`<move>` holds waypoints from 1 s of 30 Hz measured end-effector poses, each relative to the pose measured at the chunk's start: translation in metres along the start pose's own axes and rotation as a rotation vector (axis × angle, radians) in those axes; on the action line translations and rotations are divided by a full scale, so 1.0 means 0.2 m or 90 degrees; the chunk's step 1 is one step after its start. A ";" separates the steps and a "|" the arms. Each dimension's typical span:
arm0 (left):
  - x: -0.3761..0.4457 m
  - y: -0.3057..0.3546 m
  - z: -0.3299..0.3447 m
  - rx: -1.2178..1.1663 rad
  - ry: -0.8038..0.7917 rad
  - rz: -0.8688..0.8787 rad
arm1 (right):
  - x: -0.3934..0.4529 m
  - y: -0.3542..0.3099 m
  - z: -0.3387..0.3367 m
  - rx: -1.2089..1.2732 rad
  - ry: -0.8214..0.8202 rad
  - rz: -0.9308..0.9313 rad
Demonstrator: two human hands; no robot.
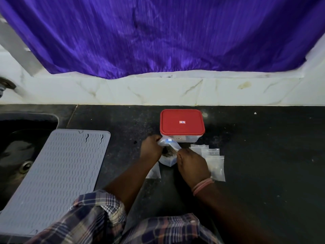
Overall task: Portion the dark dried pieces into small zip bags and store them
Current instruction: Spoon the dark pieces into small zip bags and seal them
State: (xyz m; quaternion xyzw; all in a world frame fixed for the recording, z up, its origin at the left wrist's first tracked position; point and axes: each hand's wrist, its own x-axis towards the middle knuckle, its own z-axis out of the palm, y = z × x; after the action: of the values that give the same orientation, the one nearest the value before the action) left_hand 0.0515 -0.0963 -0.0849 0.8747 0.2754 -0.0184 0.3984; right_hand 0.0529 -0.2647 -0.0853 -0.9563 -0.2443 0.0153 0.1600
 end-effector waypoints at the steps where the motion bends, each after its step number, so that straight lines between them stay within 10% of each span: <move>1: 0.00 0.00 0.00 -0.008 -0.007 -0.009 | 0.00 0.00 0.00 0.007 -0.004 0.002; 19: -0.07 0.07 0.03 -0.207 0.106 0.013 | 0.00 -0.04 -0.05 0.129 -0.050 0.122; 27: -0.22 0.09 0.10 -0.035 0.159 -0.168 | 0.01 -0.06 -0.05 0.228 -0.033 0.235; 30: -0.25 0.05 0.12 -0.240 0.030 -0.364 | 0.02 -0.05 -0.05 0.254 -0.015 0.261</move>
State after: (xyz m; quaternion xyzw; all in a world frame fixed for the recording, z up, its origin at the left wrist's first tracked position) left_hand 0.0192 -0.1419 -0.0826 0.6732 0.5173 -0.0583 0.5252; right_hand 0.0530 -0.2563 -0.0727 -0.9350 -0.0402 0.1061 0.3359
